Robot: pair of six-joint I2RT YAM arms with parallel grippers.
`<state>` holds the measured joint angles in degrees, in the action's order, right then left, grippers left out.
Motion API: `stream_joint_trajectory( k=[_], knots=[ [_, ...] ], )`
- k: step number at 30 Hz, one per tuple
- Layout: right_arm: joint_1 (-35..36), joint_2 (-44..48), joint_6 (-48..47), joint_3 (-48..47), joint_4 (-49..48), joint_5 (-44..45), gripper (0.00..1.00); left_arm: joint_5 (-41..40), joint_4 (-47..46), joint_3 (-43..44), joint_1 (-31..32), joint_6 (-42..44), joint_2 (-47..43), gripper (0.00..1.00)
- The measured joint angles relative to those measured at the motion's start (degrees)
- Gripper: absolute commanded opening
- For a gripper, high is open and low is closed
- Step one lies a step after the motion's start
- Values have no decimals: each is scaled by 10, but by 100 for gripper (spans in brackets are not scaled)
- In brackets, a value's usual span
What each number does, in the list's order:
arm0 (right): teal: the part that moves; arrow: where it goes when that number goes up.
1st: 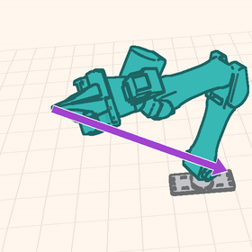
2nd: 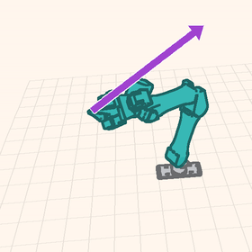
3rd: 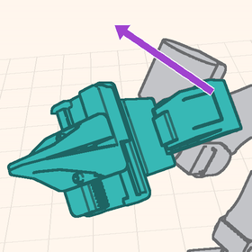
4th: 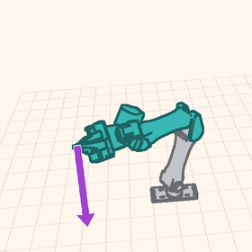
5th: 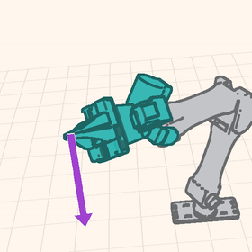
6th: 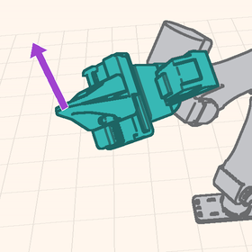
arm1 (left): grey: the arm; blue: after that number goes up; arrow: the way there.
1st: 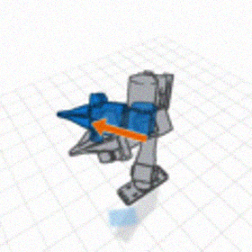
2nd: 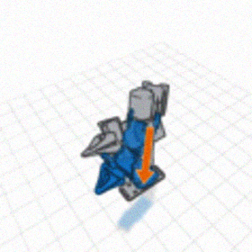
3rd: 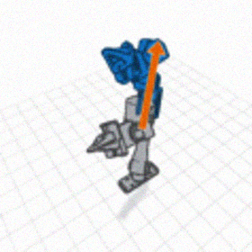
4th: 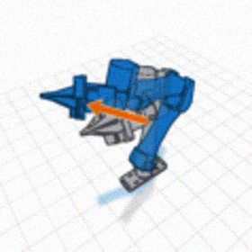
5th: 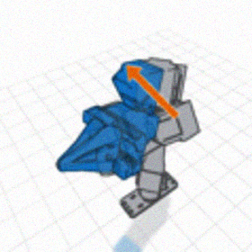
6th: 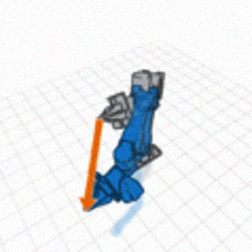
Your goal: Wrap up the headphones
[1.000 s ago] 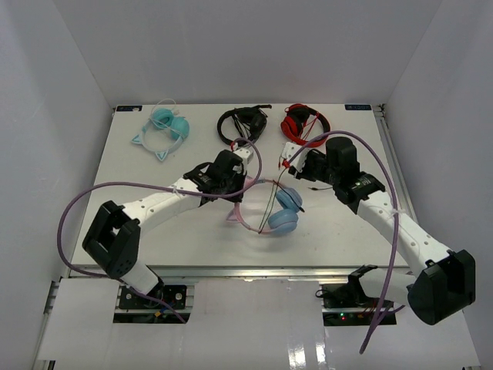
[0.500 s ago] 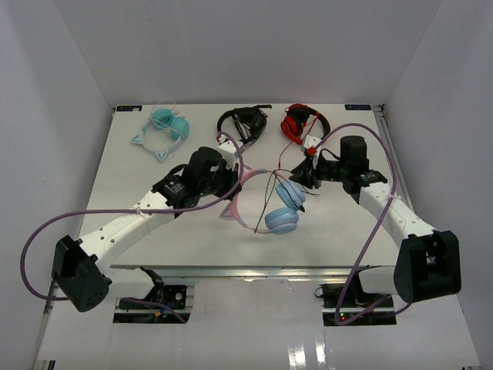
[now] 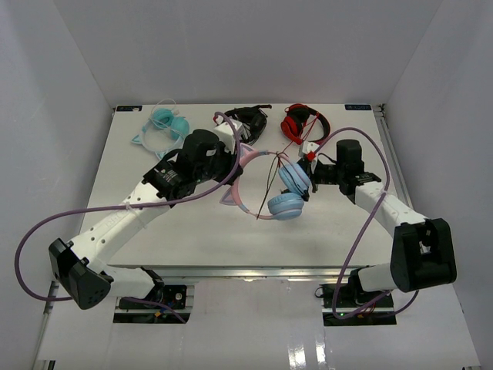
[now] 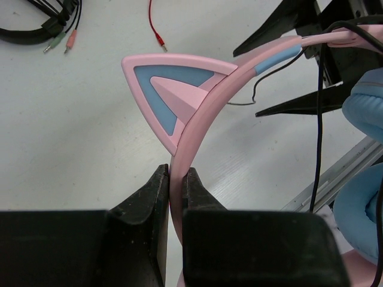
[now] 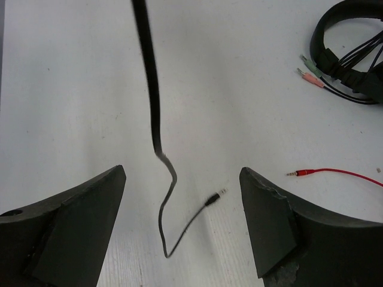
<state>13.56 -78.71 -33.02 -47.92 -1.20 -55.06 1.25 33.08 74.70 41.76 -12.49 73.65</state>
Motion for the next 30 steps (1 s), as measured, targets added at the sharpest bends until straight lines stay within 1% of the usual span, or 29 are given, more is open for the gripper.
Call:
stream_joint_trajectory(
  k=[6,10,12,13,15,18,20,23,24,25,26,27,28,29,30],
  knots=[
    [-5,-34,-173,1,93,-35,84,-9,16,5,0,-1,-1,0],
    [-7,-68,-232,1,132,-64,81,-9,27,8,0,-5,-1,0],
    [-8,-87,-240,1,137,-83,79,-9,31,13,0,-7,-1,0],
    [-7,-94,-228,2,128,-91,79,-9,32,18,0,-10,-1,0],
    [-4,-105,-183,12,69,-98,79,-8,33,27,0,-16,-1,0],
    [1,-107,-105,42,-30,-86,74,-8,32,44,0,-26,-1,0],
    [4,-108,-60,52,-79,-71,67,-8,33,52,0,-32,-1,0],
    [6,-114,-10,53,-133,-52,60,-8,33,65,0,-40,-1,0],
    [6,-116,6,53,-147,-48,56,-9,34,70,0,-44,-1,0],
    [6,-118,21,53,-162,-46,50,-9,34,75,0,-47,-1,0],
    [6,-120,35,54,-176,-45,40,-9,35,81,0,-51,-1,0],
    [6,-122,50,54,-191,-44,23,-10,35,87,0,-56,-1,0],
    [6,-125,70,54,-207,-46,14,-11,36,94,0,-61,-1,0],
    [6,-127,85,54,-219,-46,9,-14,36,100,0,-66,-1,0],
    [6,-128,100,54,-229,-46,8,-19,35,104,0,-71,-2,0]
  ],
)
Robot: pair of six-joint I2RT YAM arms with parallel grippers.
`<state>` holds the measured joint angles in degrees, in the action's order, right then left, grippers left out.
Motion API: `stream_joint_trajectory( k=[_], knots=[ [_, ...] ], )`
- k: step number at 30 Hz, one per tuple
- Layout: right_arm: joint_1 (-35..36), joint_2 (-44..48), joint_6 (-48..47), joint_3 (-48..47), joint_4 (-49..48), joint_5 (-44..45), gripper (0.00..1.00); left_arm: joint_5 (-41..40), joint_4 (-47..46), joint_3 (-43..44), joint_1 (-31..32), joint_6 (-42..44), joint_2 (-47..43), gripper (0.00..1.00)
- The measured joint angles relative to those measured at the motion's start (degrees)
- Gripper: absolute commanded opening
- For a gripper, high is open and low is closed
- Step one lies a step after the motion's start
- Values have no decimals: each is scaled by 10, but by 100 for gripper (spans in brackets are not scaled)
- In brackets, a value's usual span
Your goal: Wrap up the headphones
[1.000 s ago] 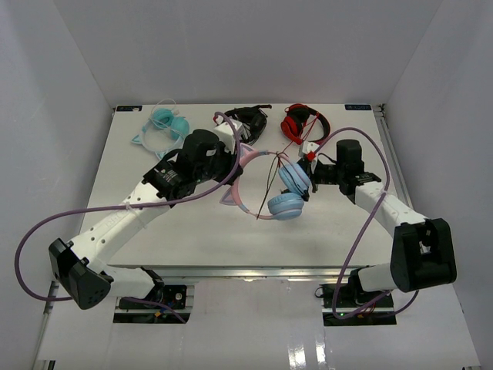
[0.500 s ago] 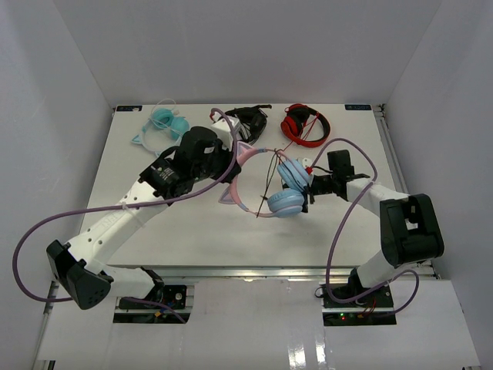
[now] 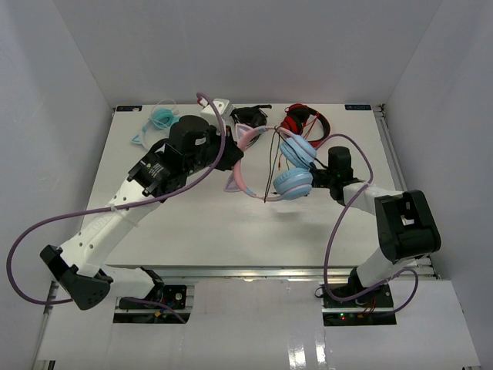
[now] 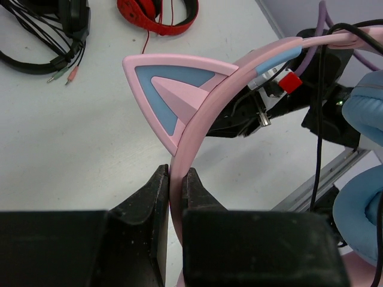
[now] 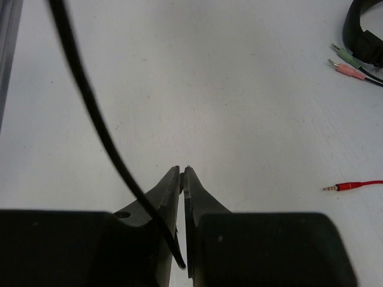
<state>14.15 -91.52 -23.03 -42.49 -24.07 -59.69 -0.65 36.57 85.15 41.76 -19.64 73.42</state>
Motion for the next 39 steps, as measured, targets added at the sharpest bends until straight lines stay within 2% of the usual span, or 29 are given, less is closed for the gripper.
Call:
stream_joint_trajectory(
  k=[3,6,14,17,21,24,28,34,39],
  knots=[
    [0,-1,37,-1,-11,12,8,-30,-3,8,0,-25,-6,0],
    [0,20,61,8,-8,42,8,-99,1,8,0,-72,-14,0],
    [5,194,61,37,53,127,8,-279,-6,-4,-22,-266,2,0],
    [27,245,16,36,107,176,8,-315,-9,9,-26,-323,55,0],
    [89,280,-55,19,193,262,8,-338,3,72,-27,-358,178,0],
    [147,280,-111,-4,253,345,8,-339,18,106,-26,-363,263,0],
    [202,280,-180,-22,307,453,8,-324,54,118,-26,-342,333,0],
    [213,282,-282,-29,321,600,8,-270,67,83,-20,-247,352,0],
    [220,275,-334,-29,320,643,8,-176,43,42,6,-162,352,0]
  ],
)
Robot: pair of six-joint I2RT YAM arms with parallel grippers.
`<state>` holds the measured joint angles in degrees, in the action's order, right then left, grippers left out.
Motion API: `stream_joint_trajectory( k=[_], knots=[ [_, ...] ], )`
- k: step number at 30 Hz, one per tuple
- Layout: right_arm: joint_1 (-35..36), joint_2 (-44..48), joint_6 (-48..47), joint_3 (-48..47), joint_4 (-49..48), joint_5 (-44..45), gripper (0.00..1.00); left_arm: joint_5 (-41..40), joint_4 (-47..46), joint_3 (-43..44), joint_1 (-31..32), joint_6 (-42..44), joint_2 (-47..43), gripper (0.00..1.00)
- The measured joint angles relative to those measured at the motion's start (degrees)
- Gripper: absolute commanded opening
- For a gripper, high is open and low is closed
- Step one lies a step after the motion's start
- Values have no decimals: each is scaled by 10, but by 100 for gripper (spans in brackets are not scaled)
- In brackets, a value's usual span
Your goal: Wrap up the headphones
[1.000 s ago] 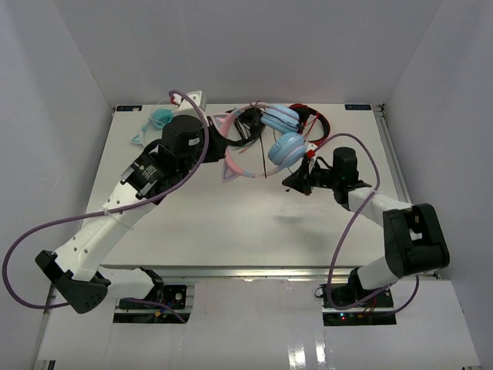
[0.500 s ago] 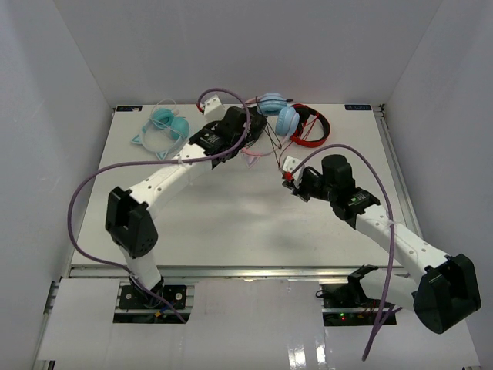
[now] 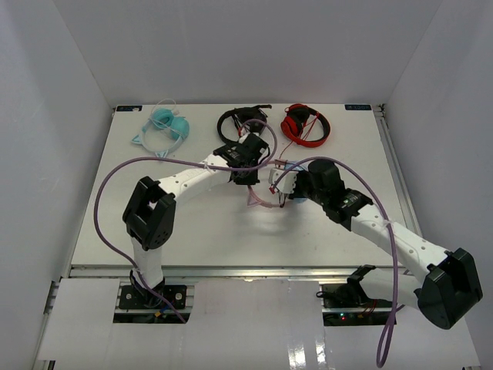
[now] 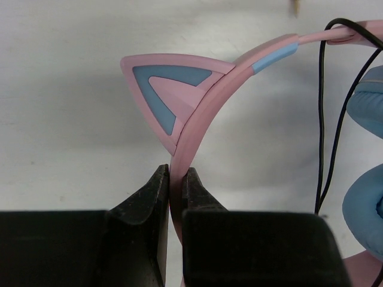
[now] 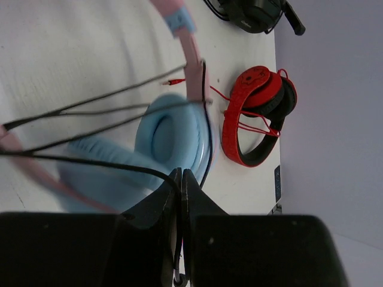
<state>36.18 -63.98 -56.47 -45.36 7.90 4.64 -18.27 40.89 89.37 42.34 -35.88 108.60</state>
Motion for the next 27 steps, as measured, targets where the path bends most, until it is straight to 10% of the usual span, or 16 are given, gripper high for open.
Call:
stream_joint_trajectory(
  k=[27],
  knots=[
    [-36,-55,-8,32,-39,-67,59,162,-60,-132,27,161,-16,0]
  ],
)
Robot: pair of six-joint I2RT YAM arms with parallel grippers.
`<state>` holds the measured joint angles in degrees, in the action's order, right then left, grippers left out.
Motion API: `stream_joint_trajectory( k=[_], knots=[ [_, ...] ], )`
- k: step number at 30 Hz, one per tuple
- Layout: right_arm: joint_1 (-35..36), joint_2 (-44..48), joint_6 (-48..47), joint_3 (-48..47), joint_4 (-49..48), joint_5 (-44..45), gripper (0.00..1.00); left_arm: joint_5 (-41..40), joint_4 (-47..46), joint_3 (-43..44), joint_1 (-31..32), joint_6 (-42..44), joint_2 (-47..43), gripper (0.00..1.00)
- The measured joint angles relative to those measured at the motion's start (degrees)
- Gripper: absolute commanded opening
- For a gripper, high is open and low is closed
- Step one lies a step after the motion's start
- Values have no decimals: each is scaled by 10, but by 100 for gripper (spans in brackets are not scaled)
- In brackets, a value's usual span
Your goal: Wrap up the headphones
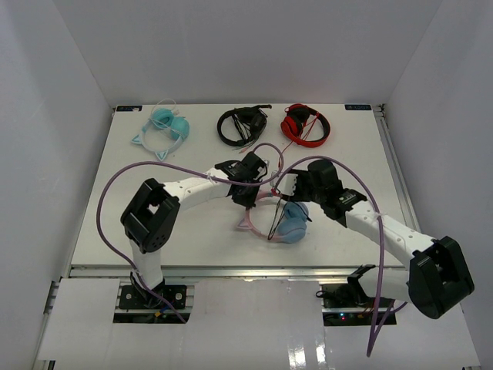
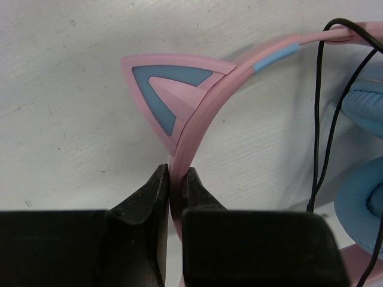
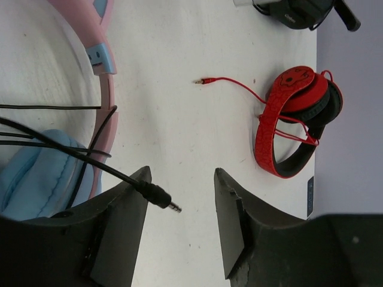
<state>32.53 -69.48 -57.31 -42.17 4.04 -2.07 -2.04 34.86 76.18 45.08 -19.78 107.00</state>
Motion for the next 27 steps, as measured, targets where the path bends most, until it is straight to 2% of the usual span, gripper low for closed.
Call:
stream_joint_trajectory(
  k=[8,14,23,27],
  knots=[
    [-69,-25,32,0,-7,-48,69,21,-4,-17,-20,12,-18,0],
    [-114,-49,63,0,-11,-82,81,37,-1,-17,-46,23,-27,0],
    [-161,-69,119,-3,-8,-145,84,53,1,-17,-85,28,-27,0],
    [-194,-44,162,-4,-7,-193,86,68,3,-14,-127,24,-23,0]
  ],
)
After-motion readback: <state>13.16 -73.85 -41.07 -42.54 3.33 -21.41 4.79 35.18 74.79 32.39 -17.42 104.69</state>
